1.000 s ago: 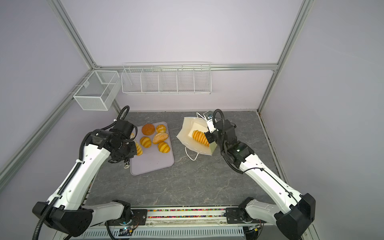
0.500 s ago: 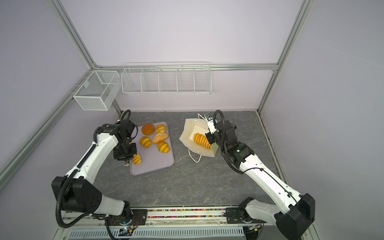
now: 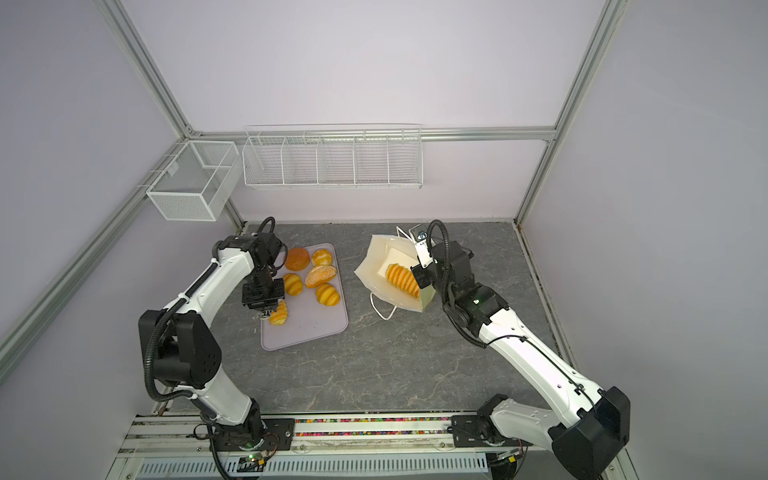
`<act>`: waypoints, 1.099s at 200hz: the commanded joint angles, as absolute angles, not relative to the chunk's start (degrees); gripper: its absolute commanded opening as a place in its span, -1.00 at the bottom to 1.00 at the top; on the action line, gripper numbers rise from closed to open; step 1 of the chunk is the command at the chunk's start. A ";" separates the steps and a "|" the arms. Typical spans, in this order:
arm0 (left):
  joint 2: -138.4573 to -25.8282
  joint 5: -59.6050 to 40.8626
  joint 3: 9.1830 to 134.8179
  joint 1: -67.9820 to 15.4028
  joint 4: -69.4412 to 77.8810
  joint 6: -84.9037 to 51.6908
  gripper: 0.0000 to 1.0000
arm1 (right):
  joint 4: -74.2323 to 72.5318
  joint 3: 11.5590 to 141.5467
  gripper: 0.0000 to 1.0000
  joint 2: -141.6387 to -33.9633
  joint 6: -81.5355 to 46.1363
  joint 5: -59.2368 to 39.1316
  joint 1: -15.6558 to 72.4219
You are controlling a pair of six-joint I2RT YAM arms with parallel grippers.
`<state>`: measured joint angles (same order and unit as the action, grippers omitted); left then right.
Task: Take the fake bread out of the paper bag
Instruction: 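Open the tongs to drop the striped bread onto the tray, left gripper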
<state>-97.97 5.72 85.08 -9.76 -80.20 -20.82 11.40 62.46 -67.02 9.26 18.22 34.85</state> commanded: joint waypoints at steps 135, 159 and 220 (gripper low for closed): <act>-93.57 3.70 89.38 -9.49 -83.69 -19.06 -0.20 | 10.93 63.50 -0.87 -67.85 8.90 18.28 34.29; -92.56 3.04 89.80 -9.49 -83.85 -19.16 -0.20 | 11.42 63.72 -0.87 -67.83 8.83 18.28 34.29; -88.82 0.73 93.53 -10.00 -85.92 -19.00 -0.37 | 12.09 65.31 -0.87 -69.22 10.91 20.51 34.02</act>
